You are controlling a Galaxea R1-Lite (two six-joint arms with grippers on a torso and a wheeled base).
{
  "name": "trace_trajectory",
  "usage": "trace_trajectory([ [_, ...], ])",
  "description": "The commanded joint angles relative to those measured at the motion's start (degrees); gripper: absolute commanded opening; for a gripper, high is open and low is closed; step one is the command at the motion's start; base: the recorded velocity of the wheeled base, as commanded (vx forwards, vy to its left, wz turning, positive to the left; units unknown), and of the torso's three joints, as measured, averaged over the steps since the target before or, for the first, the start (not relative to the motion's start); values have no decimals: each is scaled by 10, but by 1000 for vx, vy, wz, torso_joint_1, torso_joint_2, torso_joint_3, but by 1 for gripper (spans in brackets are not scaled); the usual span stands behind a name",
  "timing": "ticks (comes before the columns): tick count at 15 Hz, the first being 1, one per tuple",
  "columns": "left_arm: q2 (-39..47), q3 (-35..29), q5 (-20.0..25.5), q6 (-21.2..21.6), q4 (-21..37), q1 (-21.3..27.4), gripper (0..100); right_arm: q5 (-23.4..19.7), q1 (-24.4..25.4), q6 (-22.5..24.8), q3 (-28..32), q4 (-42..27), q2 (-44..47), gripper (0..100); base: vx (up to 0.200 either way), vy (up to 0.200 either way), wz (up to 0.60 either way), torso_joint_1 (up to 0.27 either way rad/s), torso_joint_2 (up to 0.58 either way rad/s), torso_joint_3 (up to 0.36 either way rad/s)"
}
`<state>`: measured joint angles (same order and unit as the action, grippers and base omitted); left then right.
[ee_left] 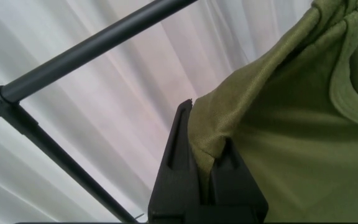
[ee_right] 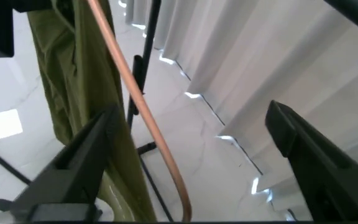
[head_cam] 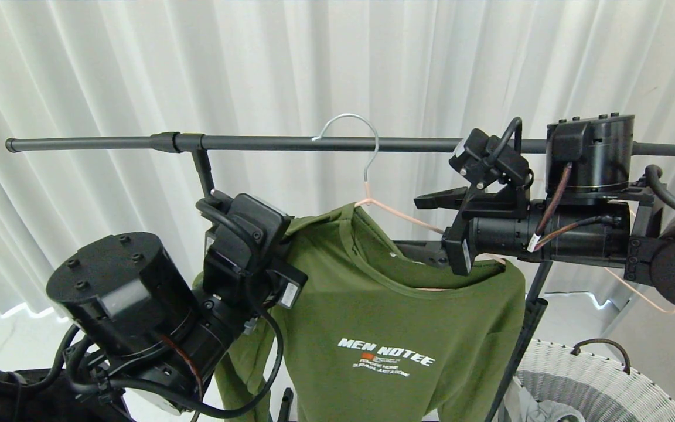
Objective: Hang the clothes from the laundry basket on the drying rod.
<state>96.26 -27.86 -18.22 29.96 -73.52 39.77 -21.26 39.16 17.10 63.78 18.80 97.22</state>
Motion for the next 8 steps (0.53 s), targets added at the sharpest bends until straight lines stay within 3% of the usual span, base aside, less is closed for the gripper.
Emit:
trace_trajectory([
  [1,0,1,0,0,0,0,0,0,2,0,-4,0,3,0,0,0,0,0,0,0],
  [8,6,0,0,-1,-3,0,0,0,2,-10,-6,1,-2,0,0,0,0,0,0,0],
])
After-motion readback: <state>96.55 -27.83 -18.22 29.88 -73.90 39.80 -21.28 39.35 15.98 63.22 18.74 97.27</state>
